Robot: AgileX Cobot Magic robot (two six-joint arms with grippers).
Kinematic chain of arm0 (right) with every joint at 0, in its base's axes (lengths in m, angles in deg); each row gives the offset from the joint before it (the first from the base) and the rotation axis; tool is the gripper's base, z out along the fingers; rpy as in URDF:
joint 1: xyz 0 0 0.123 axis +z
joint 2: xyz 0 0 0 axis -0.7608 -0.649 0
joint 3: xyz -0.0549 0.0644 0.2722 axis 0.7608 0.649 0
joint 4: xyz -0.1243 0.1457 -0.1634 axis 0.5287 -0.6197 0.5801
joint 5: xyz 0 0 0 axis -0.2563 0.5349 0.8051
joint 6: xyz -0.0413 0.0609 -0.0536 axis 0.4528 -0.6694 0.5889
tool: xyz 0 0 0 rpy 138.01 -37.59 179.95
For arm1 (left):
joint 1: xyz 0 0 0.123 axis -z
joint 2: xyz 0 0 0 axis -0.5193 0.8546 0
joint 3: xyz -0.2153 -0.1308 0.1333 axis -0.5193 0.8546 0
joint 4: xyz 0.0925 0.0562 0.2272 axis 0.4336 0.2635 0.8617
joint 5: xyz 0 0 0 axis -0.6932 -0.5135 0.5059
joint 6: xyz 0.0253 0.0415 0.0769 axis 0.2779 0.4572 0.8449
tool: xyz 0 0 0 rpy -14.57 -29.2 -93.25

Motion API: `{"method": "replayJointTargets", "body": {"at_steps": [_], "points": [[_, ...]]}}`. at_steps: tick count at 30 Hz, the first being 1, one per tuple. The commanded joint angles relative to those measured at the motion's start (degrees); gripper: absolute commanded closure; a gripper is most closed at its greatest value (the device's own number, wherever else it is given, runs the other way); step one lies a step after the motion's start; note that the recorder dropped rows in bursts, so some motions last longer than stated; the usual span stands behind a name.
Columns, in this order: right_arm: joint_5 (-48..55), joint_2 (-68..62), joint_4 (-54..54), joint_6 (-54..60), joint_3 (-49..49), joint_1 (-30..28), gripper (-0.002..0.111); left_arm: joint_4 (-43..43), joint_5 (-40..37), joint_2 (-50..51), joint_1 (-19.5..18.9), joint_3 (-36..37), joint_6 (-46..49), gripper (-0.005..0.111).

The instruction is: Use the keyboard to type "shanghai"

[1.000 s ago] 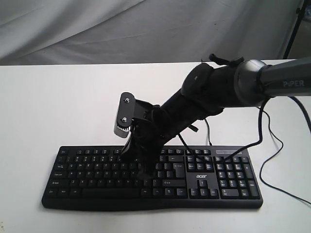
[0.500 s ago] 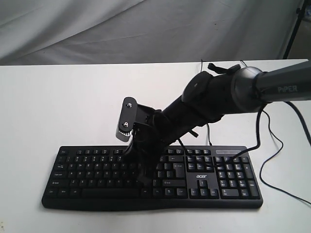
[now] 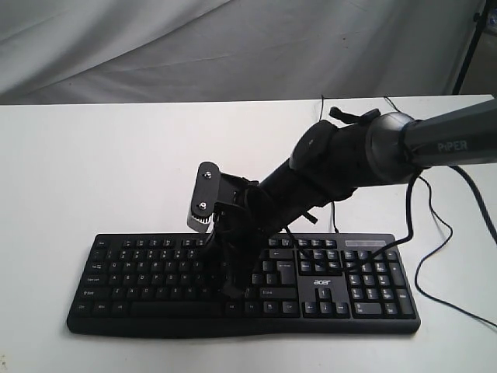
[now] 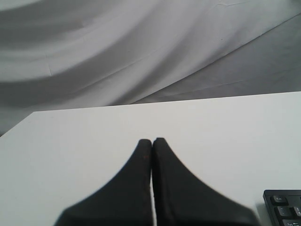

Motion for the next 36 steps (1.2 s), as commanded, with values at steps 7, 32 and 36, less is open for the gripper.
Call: {"method": "replayJointTargets", "body": {"at_steps": [7, 32, 36], "points": [[2.09, -0.98, -0.34, 1.17, -0.3, -0.32, 0.108, -0.03, 0.17, 0.18, 0.22, 0.29, -0.16, 0.106], [7.52, 10.01, -3.0, 0.22, -0.3, -0.19, 0.108, -0.03, 0.17, 0.18, 0.22, 0.29, -0.16, 0.106], [7.52, 12.46, -7.82, -0.15, -0.3, -0.19, 0.108, -0.03, 0.17, 0.18, 0.22, 0.29, -0.16, 0.106]]}}
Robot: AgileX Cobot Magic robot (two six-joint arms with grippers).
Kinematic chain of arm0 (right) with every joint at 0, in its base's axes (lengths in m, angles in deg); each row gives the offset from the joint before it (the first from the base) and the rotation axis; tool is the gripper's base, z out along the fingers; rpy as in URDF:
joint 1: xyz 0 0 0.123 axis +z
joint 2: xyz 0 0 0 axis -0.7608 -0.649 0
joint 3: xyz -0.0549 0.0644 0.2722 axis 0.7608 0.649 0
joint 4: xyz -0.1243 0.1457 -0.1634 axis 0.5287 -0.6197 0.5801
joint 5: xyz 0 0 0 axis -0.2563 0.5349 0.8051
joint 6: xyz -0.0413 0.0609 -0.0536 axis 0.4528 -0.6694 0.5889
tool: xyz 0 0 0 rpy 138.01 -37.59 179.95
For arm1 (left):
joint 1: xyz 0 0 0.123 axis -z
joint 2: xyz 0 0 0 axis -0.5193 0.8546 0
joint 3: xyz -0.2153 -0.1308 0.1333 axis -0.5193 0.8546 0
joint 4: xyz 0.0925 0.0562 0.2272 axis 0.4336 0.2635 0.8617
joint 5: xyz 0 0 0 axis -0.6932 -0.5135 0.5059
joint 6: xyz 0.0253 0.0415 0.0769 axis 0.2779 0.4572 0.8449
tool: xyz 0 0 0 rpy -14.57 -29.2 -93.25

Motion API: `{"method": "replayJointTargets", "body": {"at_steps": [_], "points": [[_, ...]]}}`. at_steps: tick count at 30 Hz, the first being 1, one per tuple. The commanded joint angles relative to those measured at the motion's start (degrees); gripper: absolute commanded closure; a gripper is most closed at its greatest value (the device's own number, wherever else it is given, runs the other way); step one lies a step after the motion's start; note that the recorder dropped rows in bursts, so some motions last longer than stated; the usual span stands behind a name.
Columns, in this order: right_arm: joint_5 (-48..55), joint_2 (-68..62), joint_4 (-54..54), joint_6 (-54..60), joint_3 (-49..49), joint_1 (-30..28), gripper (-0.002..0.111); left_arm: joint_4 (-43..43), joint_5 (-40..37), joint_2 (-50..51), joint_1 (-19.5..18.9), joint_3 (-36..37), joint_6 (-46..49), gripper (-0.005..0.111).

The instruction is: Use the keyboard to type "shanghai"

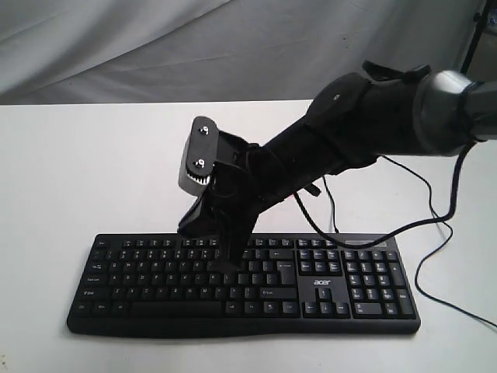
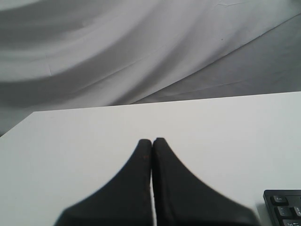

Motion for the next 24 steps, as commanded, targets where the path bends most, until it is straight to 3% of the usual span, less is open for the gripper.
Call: {"method": "replayJointTargets", "body": {"at_steps": [1, 12, 24], "points": [[1.02, 3.04, -4.39, -0.73, -0.3, -0.19, 0.108, -0.03, 0.17, 0.18, 0.22, 0.29, -0.16, 0.106], [-1.93, 8.75, -2.28, -6.07, 0.04, -0.31, 0.108, -0.03, 0.17, 0.18, 0.22, 0.29, -0.16, 0.106], [-3.94, 25.44, 0.16, -12.36, 0.13, -0.31, 0.108, -0.03, 0.17, 0.18, 0.22, 0.29, -0.16, 0.106]]}}
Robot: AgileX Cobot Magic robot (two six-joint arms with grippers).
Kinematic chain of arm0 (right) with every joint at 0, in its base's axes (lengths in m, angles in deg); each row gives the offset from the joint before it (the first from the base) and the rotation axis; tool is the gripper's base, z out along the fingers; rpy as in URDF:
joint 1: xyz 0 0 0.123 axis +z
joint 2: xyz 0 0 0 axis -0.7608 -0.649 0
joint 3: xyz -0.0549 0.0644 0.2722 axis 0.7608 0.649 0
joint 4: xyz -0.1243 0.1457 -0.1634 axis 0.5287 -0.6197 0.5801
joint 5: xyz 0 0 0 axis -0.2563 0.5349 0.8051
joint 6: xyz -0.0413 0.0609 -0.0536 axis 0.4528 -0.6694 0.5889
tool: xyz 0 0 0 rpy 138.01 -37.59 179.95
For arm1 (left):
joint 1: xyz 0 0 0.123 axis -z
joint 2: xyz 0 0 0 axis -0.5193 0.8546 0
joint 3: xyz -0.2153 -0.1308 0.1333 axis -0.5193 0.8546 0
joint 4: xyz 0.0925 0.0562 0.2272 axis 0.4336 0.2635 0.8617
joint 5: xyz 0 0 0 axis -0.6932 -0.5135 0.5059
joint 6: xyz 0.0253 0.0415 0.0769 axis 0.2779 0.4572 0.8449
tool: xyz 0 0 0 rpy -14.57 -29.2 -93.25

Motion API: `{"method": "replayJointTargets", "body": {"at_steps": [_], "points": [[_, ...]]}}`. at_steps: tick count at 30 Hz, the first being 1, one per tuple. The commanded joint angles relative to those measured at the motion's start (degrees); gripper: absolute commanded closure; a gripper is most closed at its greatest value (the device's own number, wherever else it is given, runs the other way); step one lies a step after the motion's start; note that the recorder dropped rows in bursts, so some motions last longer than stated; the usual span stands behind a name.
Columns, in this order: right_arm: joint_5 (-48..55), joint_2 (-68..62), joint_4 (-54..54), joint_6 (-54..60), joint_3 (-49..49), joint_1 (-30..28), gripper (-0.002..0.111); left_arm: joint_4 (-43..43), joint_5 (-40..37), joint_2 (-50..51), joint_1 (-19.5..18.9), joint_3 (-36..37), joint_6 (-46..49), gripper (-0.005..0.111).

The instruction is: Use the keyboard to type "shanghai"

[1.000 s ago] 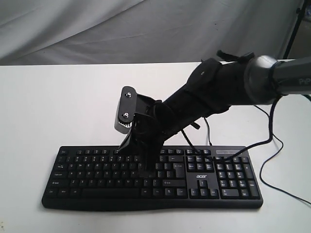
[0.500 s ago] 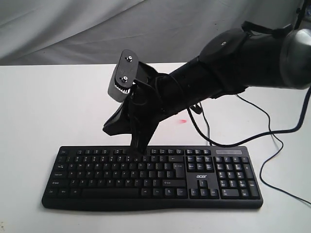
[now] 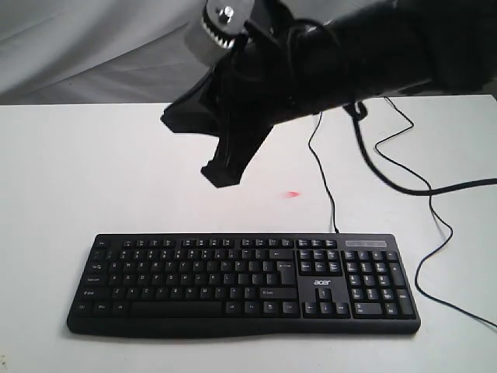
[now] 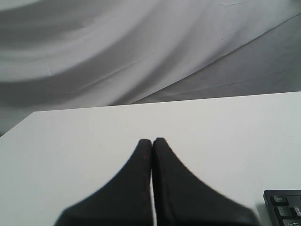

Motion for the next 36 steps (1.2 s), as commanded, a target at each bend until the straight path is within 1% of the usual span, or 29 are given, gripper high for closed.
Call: {"method": "replayJointTargets", "body": {"at_steps": [1, 5, 10, 13, 16, 21, 24, 29, 33, 36], "points": [[0.41, 6.63, 2.07, -3.7, 0.04, -0.31, 0.108, -0.03, 0.17, 0.18, 0.22, 0.29, -0.16, 0.106], [0.41, 10.32, 2.11, -4.95, 0.04, -0.31, 0.108, -0.03, 0.17, 0.18, 0.22, 0.29, -0.16, 0.106], [0.31, 11.65, 1.84, -4.95, 0.04, -0.31, 0.108, -0.03, 0.17, 0.18, 0.22, 0.29, -0.16, 0.106], [-1.32, 12.01, 5.47, -4.14, -0.06, -0.31, 0.108, -0.03, 0.17, 0.18, 0.22, 0.29, -0.16, 0.106], [-5.47, 12.15, 8.4, -4.29, -0.06, -0.31, 0.108, -0.03, 0.17, 0.18, 0.22, 0.29, -0.16, 0.106], [-16.62, 12.15, 6.86, -7.89, -0.06, -0.31, 0.108, -0.03, 0.17, 0.18, 0.22, 0.29, -0.16, 0.106], [-20.4, 12.15, 6.86, -11.14, -0.06, -0.6, 0.108, -0.03, 0.17, 0.18, 0.22, 0.29, -0.16, 0.106], [-19.27, 12.15, 8.01, -19.97, -0.06, -3.56, 0.108, -0.03, 0.17, 0.18, 0.22, 0.29, -0.16, 0.106], [-14.08, 12.15, 11.19, -23.67, -0.06, -6.85, 0.108, -0.03, 0.17, 0.18, 0.22, 0.29, -0.16, 0.106], [-8.53, 13.3, 17.56, -27.99, -0.06, -9.09, 0.108, -0.03, 0.17, 0.18, 0.22, 0.29, -0.16, 0.106]]}}
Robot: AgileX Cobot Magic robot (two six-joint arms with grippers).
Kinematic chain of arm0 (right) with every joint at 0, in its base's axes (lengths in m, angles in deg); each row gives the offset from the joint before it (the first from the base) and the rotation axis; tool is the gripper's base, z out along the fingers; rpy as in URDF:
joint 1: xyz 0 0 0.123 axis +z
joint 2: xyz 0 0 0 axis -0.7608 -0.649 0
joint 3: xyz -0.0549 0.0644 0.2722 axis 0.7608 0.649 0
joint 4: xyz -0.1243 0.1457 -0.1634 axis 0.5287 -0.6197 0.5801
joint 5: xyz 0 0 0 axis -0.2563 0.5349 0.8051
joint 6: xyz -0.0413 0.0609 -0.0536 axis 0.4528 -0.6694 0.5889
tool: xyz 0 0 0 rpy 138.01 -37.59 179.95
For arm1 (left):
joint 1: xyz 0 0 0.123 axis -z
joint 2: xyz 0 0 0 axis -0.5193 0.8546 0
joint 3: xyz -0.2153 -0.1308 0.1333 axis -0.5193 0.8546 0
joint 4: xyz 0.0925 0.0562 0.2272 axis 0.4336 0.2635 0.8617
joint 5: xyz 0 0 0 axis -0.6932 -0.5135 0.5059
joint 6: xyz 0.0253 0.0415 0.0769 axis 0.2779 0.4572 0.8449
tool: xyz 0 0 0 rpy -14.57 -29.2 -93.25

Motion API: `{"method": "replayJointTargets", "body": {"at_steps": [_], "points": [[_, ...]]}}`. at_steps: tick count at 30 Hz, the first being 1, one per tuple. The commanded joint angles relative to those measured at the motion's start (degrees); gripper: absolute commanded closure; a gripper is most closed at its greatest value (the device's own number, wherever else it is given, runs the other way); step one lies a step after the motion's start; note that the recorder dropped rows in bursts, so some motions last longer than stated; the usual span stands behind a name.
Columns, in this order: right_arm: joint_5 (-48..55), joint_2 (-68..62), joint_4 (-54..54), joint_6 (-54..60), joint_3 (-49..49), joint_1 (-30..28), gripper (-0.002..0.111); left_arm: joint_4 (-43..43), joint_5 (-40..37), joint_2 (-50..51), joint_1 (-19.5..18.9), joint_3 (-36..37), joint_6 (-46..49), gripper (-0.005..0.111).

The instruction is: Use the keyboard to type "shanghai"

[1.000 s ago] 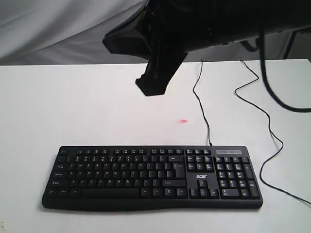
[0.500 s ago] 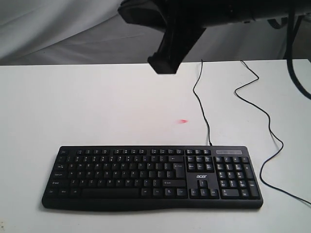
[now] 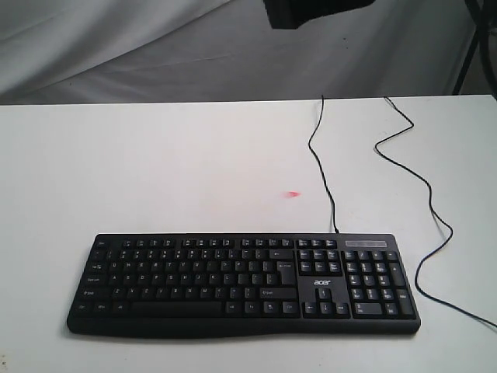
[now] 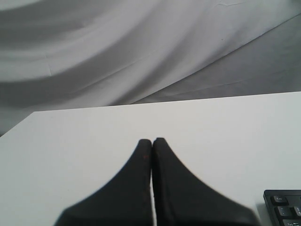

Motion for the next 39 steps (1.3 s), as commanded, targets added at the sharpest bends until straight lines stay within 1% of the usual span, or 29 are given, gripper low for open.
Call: {"method": "replayJointTargets", "body": {"at_steps": [1, 4, 9, 12, 14, 17, 22, 25, 26, 27, 28, 30, 31, 33, 35, 37, 39], "points": [[8.51, 2.21, 9.78, -7.65, -0.06, -3.29, 0.108, -0.03, 0.17, 0.18, 0.22, 0.29, -0.16, 0.106], [12.06, 5.53, 18.9, -15.52, -0.06, -4.7, 0.108, -0.03, 0.17, 0.18, 0.22, 0.29, -0.16, 0.106], [12.58, 13.42, 31.76, -29.24, -0.06, -5.37, 0.108, -0.03, 0.17, 0.18, 0.22, 0.29, -0.16, 0.106], [12.7, 18.41, 35.57, -36.1, 0.18, -5.37, 0.108, -0.03, 0.17, 0.18, 0.22, 0.29, -0.16, 0.106], [12.01, 21.63, 36.1, -37.57, 1.37, -5.37, 0.108, -0.03, 0.17, 0.18, 0.22, 0.29, -0.16, 0.106], [7.16, 27.12, 36.1, -38.69, 5.75, -5.37, 0.108, -0.03, 0.17, 0.18, 0.22, 0.29, -0.16, 0.106], [-6.48, 37.0, 36.1, -39.36, 18.51, -5.37, 0.108, -0.03, 0.17, 0.18, 0.22, 0.29, -0.16, 0.106], [-18.84, 44.49, 36.1, -39.36, 29.56, -5.71, 0.108, -0.03, 0.17, 0.18, 0.22, 0.29, -0.16, 0.106], [-22.5, 47.86, 35.99, -39.36, 34.47, -7.06, 0.108, -0.03, 0.17, 0.18, 0.22, 0.29, -0.16, 0.106], [-23.09, 49.05, 35.58, -39.5, 36.15, -7.87, 0.108, -0.03, 0.17, 0.18, 0.22, 0.29, -0.16, 0.106], [-23.23, 51.66, 35.06, -39.5, 39.69, -9.83, 0.108, -0.03, 0.17, 0.18, 0.22, 0.29, -0.16, 0.106], [-21.94, 54.19, 35.02, -40.79, 43.58, -12.04, 0.108, -0.03, 0.17, 0.18, 0.22, 0.29, -0.16, 0.106], [-20.92, 54.67, 35.02, -41.62, 44.21, -12.51, 0.108, -0.03, 0.17, 0.18, 0.22, 0.29, -0.16, 0.106], [-11.67, 56.86, 35.02, -43.68, 44.94, -13.15, 0.108, -0.03, 0.17, 0.18, 0.22, 0.29, -0.16, 0.106], [-6.56, 58.77, 35.02, -44.65, 44.94, -13.15, 0.108, -0.03, 0.17, 0.18, 0.22, 0.29, -0.16, 0.106], [-2.25, 61.68, 38.31, -44.65, 44.94, -13.15, 0.108, -0.03, 0.17, 0.18, 0.22, 0.29, -0.16, 0.106], [-1.37, 65.94, 43.0, -44.65, 44.94, -13.15, 0.108, -0.03, 0.17, 0.18, 0.22, 0.29, -0.16, 0.106]]}}
